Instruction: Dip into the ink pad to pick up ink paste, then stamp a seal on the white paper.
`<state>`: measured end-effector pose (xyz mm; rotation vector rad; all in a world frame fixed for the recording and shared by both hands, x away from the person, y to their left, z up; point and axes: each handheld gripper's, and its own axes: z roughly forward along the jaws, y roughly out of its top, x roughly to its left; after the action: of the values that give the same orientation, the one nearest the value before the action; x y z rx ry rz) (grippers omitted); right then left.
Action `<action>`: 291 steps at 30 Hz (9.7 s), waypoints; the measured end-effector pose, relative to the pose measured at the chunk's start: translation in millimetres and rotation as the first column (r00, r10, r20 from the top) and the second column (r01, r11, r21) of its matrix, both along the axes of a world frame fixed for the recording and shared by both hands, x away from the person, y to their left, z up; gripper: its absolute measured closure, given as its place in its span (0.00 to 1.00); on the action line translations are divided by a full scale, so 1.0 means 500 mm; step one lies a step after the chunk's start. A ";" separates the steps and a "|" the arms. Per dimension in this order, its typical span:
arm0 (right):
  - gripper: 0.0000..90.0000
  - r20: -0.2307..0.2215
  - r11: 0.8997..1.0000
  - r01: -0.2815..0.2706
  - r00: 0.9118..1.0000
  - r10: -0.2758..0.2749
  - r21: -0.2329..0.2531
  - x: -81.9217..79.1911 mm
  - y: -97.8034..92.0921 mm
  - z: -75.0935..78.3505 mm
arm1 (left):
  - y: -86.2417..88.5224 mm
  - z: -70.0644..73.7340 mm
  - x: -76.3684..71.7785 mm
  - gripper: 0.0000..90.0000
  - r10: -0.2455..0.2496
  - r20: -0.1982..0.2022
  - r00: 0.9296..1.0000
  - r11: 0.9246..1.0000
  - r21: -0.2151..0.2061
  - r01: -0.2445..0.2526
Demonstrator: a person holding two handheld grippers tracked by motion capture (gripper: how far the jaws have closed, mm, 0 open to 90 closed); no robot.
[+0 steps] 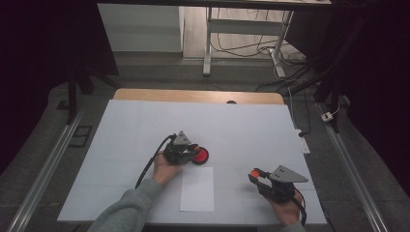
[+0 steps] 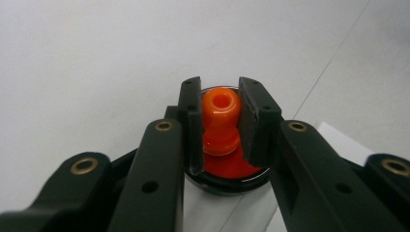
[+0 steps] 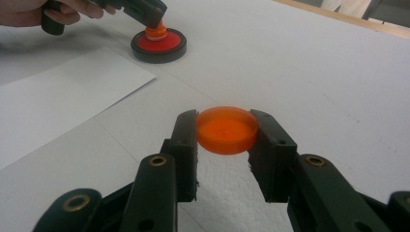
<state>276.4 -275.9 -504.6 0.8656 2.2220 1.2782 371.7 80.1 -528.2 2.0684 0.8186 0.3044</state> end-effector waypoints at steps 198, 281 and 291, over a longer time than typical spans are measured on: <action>0.72 0.003 1.000 -0.008 1.000 0.008 -0.006 0.010 0.004 -0.002 | 0.034 0.064 -0.182 0.80 -0.260 -0.061 0.964 0.963 -0.094 0.254; 0.71 -0.004 1.000 -0.018 1.000 0.018 -0.019 0.009 0.008 -0.005 | -0.020 -0.014 -0.194 0.80 -0.238 0.010 0.971 0.965 0.114 0.235; 0.71 -0.004 1.000 -0.015 1.000 0.015 -0.018 0.009 0.007 -0.005 | -0.022 -0.014 -0.194 0.80 -0.239 0.010 0.971 0.964 0.119 0.236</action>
<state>281.0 -272.2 -507.1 0.8469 2.2441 1.2624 274.6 69.4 -535.0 2.2419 0.5409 0.2495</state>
